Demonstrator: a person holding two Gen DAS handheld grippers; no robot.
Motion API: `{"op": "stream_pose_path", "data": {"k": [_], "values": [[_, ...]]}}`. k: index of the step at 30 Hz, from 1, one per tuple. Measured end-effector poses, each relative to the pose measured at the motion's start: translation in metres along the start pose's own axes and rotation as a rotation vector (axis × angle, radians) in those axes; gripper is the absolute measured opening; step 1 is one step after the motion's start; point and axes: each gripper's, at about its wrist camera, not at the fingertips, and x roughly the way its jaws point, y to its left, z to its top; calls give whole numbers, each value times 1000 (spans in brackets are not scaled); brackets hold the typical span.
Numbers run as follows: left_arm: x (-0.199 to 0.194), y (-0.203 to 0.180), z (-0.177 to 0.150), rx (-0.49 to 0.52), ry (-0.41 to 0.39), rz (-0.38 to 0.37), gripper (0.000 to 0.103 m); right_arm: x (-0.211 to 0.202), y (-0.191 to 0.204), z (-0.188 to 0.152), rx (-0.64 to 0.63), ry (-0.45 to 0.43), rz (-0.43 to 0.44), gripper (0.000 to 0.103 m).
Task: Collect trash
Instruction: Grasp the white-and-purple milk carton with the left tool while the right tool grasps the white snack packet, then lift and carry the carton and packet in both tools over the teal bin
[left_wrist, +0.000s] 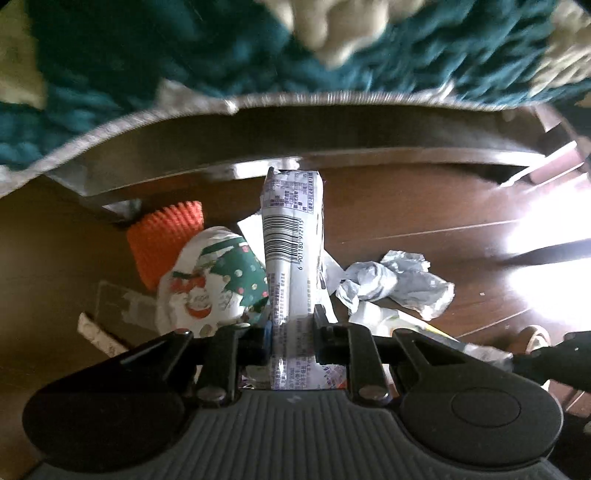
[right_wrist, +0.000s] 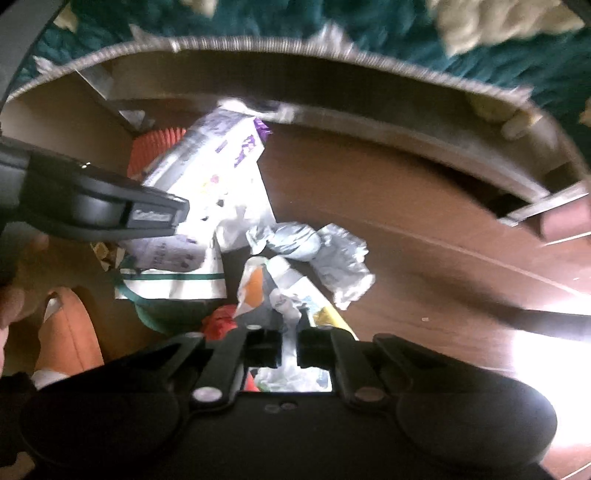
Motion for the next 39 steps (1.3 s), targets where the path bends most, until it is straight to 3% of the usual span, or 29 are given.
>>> {"op": "stream_pose_path", "data": {"k": [9, 19, 25, 32, 39], "values": [[-107, -9, -28, -12, -91, -9, 19, -119, -11, -25, 13, -172, -9, 5], [-256, -40, -62, 44, -293, -57, 19, -280, -24, -83, 34, -467, -26, 5], [-332, -80, -77, 113, -408, -72, 19, -358, -39, -117, 50, -607, -63, 5], [-400, -130, -89, 194, -517, -97, 20, -419, -65, -157, 96, -744, -113, 5], [-462, -185, -82, 302, -643, -125, 20, -483, -103, -187, 152, -889, -203, 5]]}}
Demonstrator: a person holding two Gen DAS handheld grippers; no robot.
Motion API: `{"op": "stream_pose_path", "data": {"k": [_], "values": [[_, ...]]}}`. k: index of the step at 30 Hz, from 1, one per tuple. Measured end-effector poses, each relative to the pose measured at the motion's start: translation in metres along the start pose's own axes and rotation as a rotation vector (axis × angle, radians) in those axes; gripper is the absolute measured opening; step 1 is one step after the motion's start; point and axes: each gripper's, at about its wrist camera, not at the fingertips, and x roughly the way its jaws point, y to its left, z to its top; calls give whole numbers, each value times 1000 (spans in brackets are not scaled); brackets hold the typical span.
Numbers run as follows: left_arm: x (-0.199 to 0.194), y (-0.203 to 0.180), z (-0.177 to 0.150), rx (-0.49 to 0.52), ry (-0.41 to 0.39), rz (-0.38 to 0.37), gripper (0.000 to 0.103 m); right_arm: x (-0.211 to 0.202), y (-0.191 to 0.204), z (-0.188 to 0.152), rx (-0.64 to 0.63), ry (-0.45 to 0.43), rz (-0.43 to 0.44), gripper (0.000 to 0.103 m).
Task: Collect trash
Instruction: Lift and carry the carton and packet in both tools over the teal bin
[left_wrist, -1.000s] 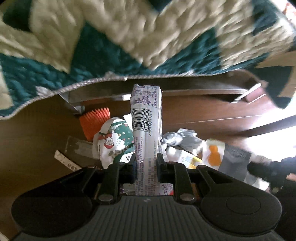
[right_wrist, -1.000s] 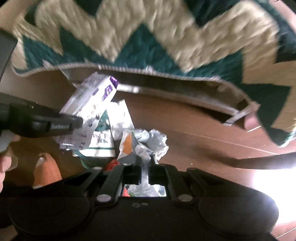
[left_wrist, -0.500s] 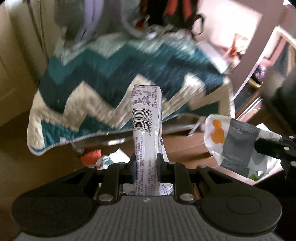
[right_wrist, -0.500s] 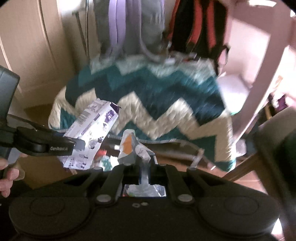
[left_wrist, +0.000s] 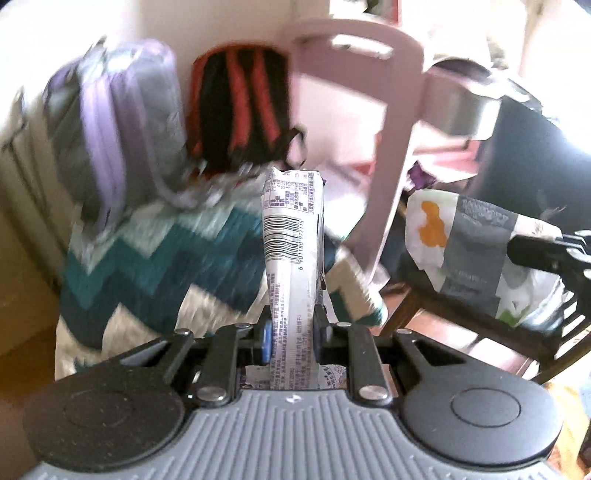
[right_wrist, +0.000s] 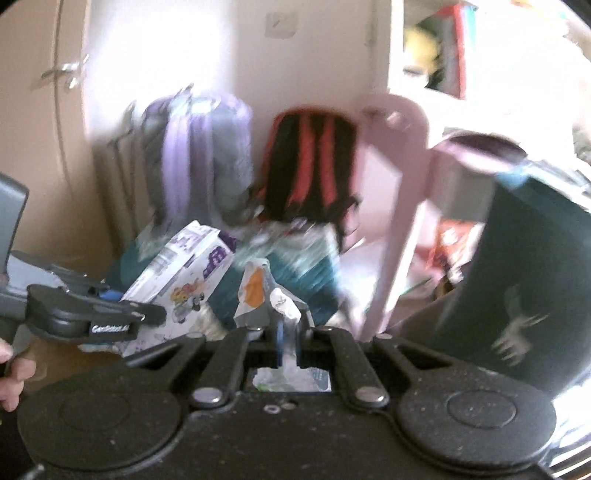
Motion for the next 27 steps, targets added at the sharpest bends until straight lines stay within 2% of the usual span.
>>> {"op": "stream_pose_path", "data": {"k": [8, 14, 22, 27], "values": [[-22, -73, 69, 119, -113, -82, 20, -48, -64, 39, 45, -124, -147, 5], [-25, -132, 121, 178, -149, -170, 20, -64, -116, 58, 89, -179, -270, 5], [-26, -203, 182, 256, -204, -265, 20, -60, -184, 68, 174, -163, -400, 5], [-5, -239, 204, 283, -170, -316, 20, -45, -212, 67, 205, -113, -432, 5]]}}
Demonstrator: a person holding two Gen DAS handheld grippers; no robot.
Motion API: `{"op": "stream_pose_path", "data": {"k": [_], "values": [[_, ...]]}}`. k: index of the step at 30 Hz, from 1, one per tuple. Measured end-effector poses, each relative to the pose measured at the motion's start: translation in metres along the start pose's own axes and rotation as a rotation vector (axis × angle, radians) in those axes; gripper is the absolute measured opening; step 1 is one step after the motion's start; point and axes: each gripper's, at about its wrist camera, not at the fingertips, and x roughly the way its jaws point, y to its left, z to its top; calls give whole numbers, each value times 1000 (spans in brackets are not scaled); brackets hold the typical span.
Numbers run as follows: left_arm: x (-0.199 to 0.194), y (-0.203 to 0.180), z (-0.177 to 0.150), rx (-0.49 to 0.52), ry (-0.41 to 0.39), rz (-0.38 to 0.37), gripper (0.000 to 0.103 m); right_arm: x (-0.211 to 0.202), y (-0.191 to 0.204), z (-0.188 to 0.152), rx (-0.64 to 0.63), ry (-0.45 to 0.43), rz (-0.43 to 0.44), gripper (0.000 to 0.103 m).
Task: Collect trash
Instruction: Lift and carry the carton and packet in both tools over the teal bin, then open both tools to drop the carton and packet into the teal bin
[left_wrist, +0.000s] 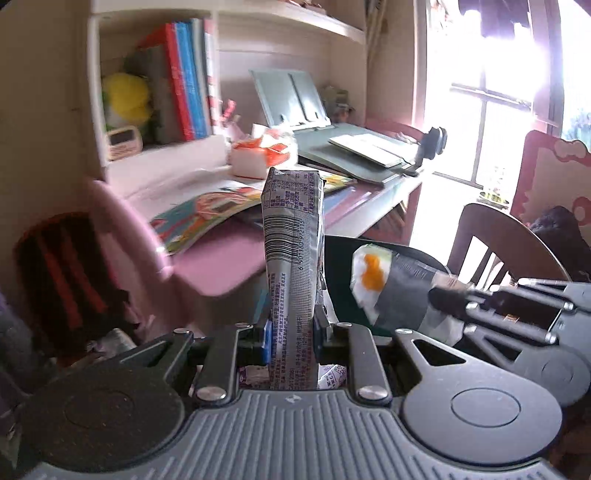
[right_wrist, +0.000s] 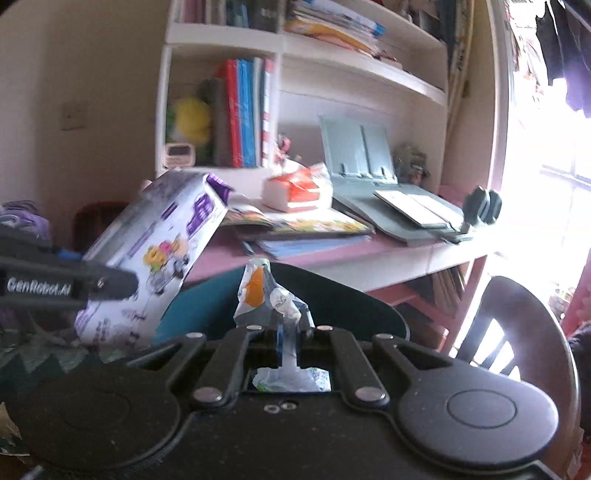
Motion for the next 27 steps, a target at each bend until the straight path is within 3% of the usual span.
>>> {"op": "stream_pose_path", "data": {"k": [13, 20, 24, 27], "values": [[85, -19, 6, 42, 158, -7, 20, 40, 2, -10, -50, 125, 4, 7], [100, -23, 5, 47, 167, -14, 20, 46, -1, -14, -53, 159, 15, 18], [101, -26, 5, 44, 161, -16, 20, 42, -1, -16, -65, 153, 3, 32], [97, -24, 4, 31, 153, -22, 28, 39, -2, -17, -59, 152, 10, 38]]}}
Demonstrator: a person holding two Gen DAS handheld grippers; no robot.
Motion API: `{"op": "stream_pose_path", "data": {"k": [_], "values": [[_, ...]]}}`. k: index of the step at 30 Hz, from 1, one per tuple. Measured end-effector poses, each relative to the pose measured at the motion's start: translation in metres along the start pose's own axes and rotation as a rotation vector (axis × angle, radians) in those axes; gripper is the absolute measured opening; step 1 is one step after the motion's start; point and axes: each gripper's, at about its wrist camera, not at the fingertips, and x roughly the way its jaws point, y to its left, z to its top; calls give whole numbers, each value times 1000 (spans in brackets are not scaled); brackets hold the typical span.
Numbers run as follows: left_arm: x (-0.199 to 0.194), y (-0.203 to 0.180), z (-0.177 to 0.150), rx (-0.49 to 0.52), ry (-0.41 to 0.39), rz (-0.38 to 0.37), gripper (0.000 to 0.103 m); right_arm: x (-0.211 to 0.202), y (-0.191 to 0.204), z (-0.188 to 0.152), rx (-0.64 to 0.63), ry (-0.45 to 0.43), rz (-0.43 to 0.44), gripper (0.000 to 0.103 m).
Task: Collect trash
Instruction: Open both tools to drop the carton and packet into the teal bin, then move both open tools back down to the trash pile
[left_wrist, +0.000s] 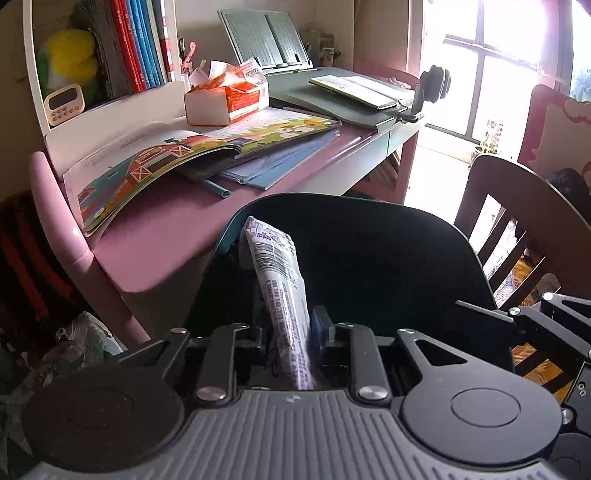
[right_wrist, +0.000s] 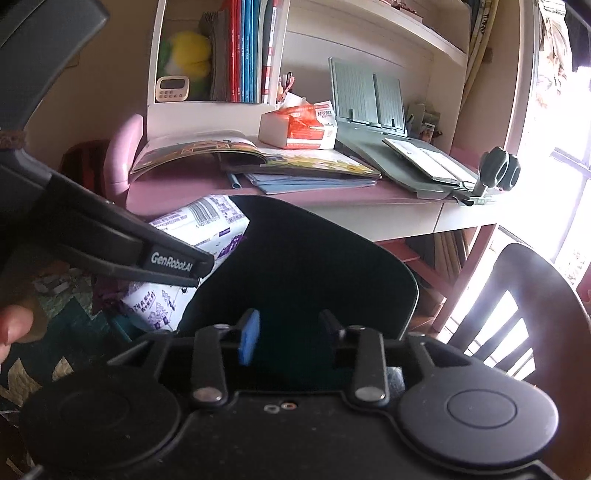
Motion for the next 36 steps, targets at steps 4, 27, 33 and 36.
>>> {"op": "stream_pose_path", "data": {"k": [4, 27, 33, 36], "values": [[-7, 1, -1, 5, -18, 7, 31, -6, 1, 1, 4, -7, 1, 43], [-136, 54, -61, -52, -181, 105, 62, -90, 42, 8, -5, -110, 134, 59], [-173, 88, -101, -94, -192, 153, 64, -103, 84, 3, -26, -114, 246, 60], [-189, 109, -126, -124, -187, 190, 64, -103, 111, -3, -41, -101, 313, 60]]}}
